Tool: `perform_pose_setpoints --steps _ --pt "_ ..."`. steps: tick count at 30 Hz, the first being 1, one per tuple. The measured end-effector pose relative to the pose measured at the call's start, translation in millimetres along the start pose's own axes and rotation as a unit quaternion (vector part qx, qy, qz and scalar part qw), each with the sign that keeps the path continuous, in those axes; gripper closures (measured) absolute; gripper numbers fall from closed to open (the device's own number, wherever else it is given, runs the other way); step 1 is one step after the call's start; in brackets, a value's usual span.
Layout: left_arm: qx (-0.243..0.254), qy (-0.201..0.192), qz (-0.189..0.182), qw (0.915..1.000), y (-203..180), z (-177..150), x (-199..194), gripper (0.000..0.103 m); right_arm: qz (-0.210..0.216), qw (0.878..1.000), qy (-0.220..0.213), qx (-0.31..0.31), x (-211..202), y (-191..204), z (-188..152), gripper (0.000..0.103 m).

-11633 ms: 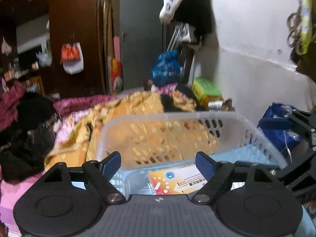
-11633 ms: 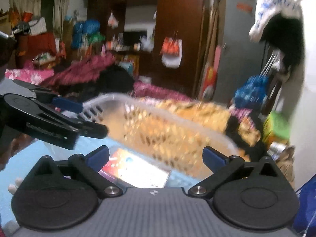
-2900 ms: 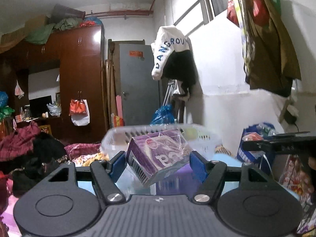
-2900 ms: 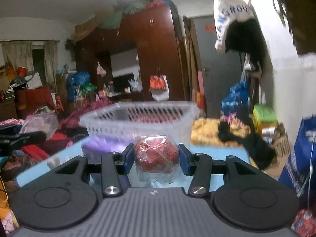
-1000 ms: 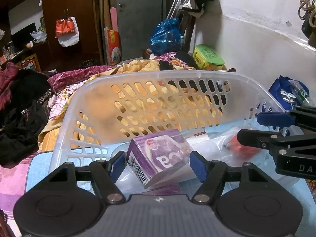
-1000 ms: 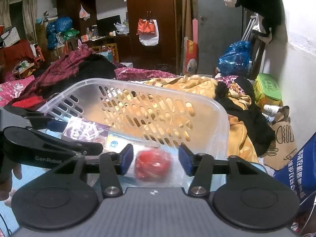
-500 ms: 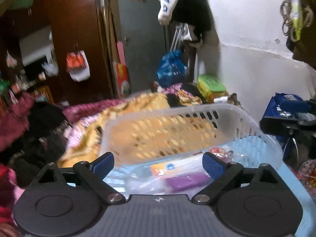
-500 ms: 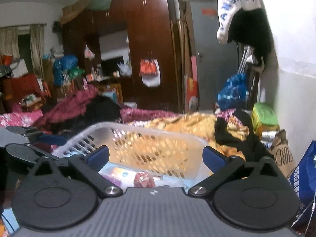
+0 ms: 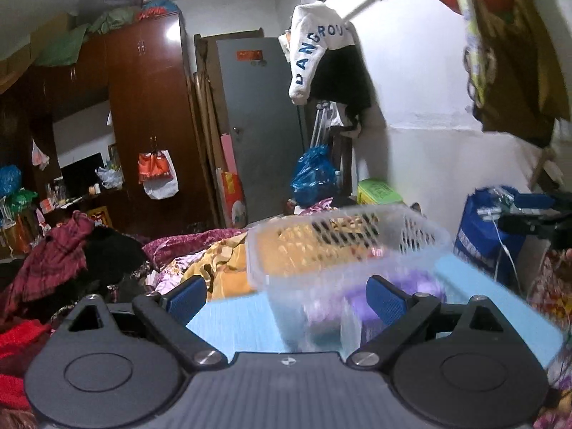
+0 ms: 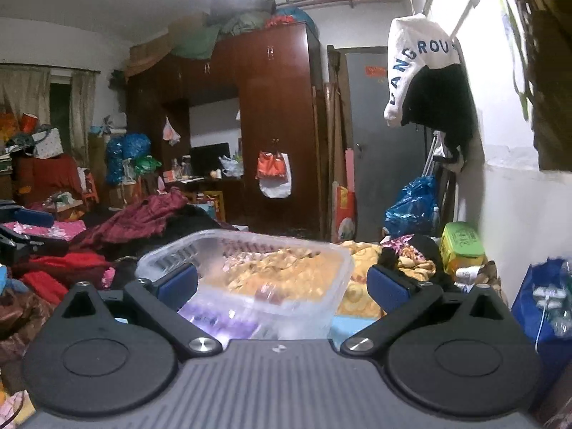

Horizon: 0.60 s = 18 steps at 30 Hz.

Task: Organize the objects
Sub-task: 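Withdraw both grippers from the white basket, then reach both grippers to the white plush toy and close on it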

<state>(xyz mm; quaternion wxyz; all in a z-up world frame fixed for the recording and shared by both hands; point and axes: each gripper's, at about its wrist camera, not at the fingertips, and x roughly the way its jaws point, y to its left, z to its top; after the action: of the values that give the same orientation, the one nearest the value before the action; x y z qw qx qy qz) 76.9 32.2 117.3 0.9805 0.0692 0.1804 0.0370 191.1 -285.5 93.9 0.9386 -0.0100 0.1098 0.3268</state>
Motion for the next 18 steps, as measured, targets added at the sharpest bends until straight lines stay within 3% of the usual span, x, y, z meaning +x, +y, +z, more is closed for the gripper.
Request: perform_pose_setpoints --steps 3,5,7,10,14,18 --pt "-0.012 -0.017 0.024 0.9995 -1.8 -37.8 -3.1 0.006 0.012 1.0 -0.018 0.011 -6.3 15.1 -32.1 0.0" --pt "-0.028 -0.027 0.043 0.9983 -2.4 -59.2 1.4 0.006 0.043 0.998 -0.022 0.027 -1.7 29.5 -53.9 0.0" --pt "-0.054 -0.023 0.038 0.9975 1.4 -78.0 8.8 0.006 0.08 0.996 -0.017 0.037 10.9 48.7 -70.9 0.0" --pt "-0.087 -0.01 0.014 0.9961 12.3 -98.5 26.7 0.006 0.107 0.994 -0.006 0.025 35.4 81.5 -84.2 0.0" --pt "-0.096 -0.006 0.042 0.9945 19.3 -115.4 43.7 0.007 0.129 0.992 0.006 0.015 69.8 109.3 -90.9 0.001" --pt "-0.111 -0.004 0.037 0.9931 26.1 -127.1 53.3 0.01 0.116 0.993 0.036 0.014 100.2 115.2 -92.0 0.021"
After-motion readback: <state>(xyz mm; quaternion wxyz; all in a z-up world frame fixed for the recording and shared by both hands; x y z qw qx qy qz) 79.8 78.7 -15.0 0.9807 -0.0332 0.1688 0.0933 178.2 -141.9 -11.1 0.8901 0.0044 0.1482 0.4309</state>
